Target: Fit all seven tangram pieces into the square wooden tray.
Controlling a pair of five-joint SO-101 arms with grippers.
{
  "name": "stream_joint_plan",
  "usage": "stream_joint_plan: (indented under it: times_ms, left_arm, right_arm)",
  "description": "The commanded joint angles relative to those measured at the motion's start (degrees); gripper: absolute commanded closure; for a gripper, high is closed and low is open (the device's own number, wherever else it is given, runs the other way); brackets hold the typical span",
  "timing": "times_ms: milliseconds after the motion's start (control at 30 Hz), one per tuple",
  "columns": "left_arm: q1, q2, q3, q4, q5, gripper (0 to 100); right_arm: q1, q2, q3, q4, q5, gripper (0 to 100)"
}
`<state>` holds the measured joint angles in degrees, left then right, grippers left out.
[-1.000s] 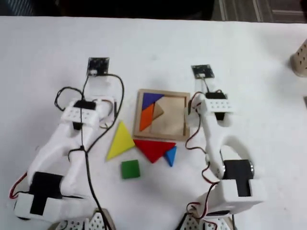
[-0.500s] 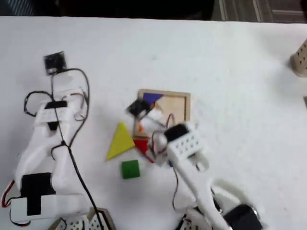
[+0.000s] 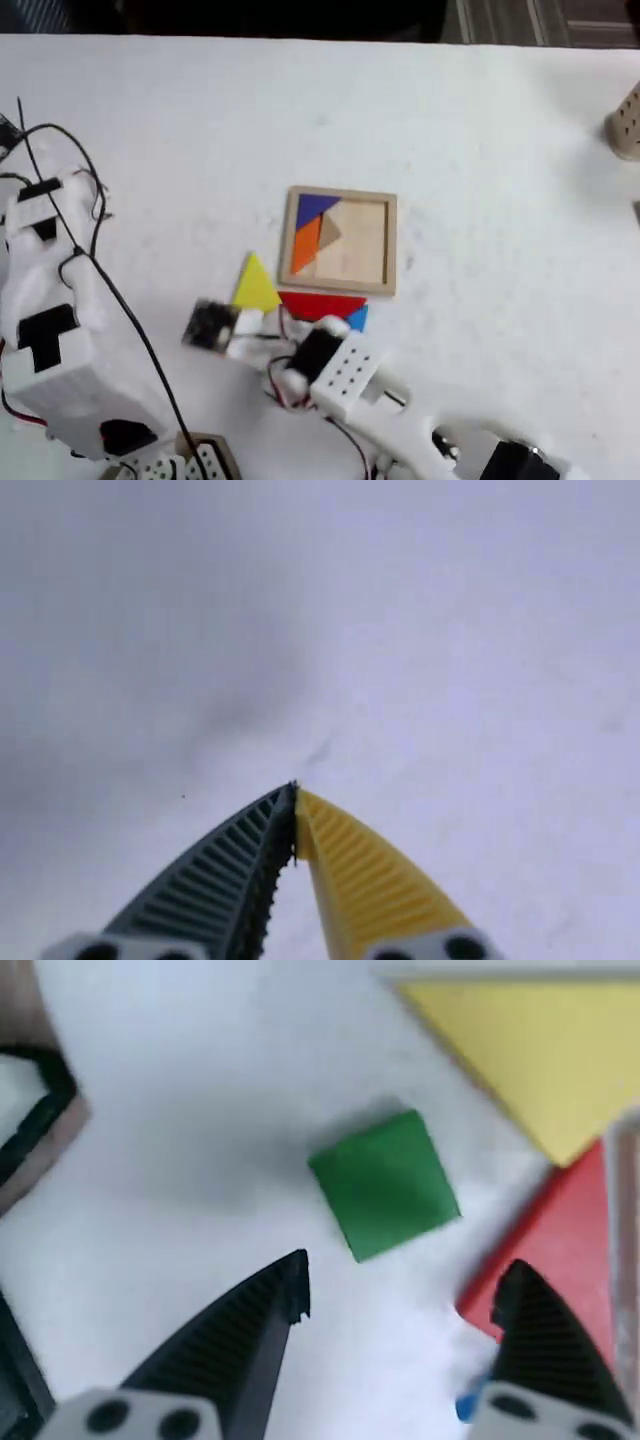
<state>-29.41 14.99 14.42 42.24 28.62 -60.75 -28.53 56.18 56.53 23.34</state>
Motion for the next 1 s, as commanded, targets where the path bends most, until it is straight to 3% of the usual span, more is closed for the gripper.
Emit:
stream_joint_plan:
  times_ms: [0,200,700,967]
  left_arm:
    - [-0.7,-0.5,-4.3,1.8,0.4,95]
    - [-0.6,-0.3,-4.2,2.0,0.6,87]
    - [-0.5,0.0,-4.2,2.0,0.6,87]
    - [-0.5,0.0,-4.2,2.0,0.4,87]
  right_arm:
    - [-1.3,4.4,-0.4,-4.1,3.9,68.5]
    - [-1.3,12.3,-5.5,-6.1,6.9,68.5]
    - [-1.0,14.0,-7.4,-6.5,19.8,68.7]
    - [-1.0,14.0,-7.5,-6.0,21.4,68.7]
